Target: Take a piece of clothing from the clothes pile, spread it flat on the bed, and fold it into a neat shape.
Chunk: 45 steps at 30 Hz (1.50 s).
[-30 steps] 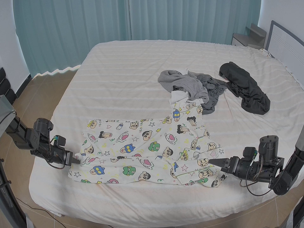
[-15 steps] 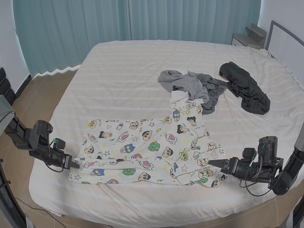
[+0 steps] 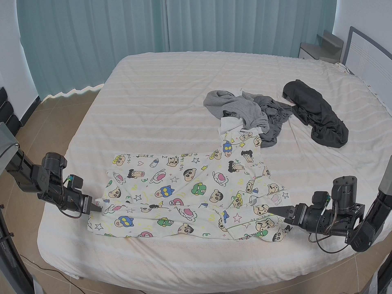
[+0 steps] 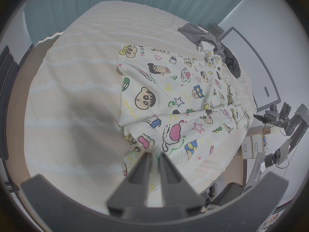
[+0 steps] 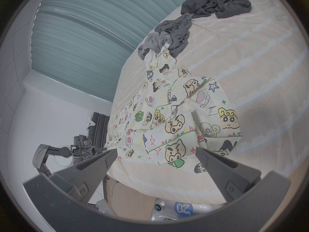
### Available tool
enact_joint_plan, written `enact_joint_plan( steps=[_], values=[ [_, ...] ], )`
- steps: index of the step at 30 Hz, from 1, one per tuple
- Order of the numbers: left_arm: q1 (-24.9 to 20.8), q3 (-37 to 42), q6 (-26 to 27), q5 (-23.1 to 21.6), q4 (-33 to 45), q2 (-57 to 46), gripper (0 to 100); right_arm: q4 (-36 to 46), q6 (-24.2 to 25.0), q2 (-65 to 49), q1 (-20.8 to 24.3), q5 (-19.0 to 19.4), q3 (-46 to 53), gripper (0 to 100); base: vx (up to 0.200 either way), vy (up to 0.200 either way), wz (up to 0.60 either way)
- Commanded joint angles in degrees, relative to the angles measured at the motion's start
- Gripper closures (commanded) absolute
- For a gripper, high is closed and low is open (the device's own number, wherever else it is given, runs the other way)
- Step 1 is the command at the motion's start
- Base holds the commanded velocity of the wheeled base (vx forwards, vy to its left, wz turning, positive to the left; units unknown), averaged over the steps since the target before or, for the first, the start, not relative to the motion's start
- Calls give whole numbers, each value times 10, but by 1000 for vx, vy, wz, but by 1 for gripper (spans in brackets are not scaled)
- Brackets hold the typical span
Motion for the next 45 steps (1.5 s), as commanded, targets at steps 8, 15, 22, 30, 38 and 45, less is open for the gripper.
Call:
enact_joint_plan(
  steps=[8, 15, 22, 30, 38, 45],
  values=[
    [23, 3, -10, 3, 1, -34, 0, 0, 1, 1, 0, 0, -1, 0, 0, 0, 0],
    [61, 18, -13, -3, 25, -105, 0, 0, 1, 6, 1, 0, -4, 0, 0, 0, 0],
    [63, 27, -13, -3, 25, -115, 0, -1, 1, 9, 4, -1, -3, 0, 200, 0, 0],
    [61, 28, -13, -3, 20, -110, 0, -6, 1, 8, 4, -2, -2, 0, 200, 0, 0],
    [56, 11, -13, -3, 17, -93, 0, -32, 3, 13, 4, -2, 3, 0, 0, 0, 0],
    [14, -82, -66, 6, 16, -24, 0, -32, 2, 14, 4, -2, 3, 0, 0, 0, 0]
  ],
)
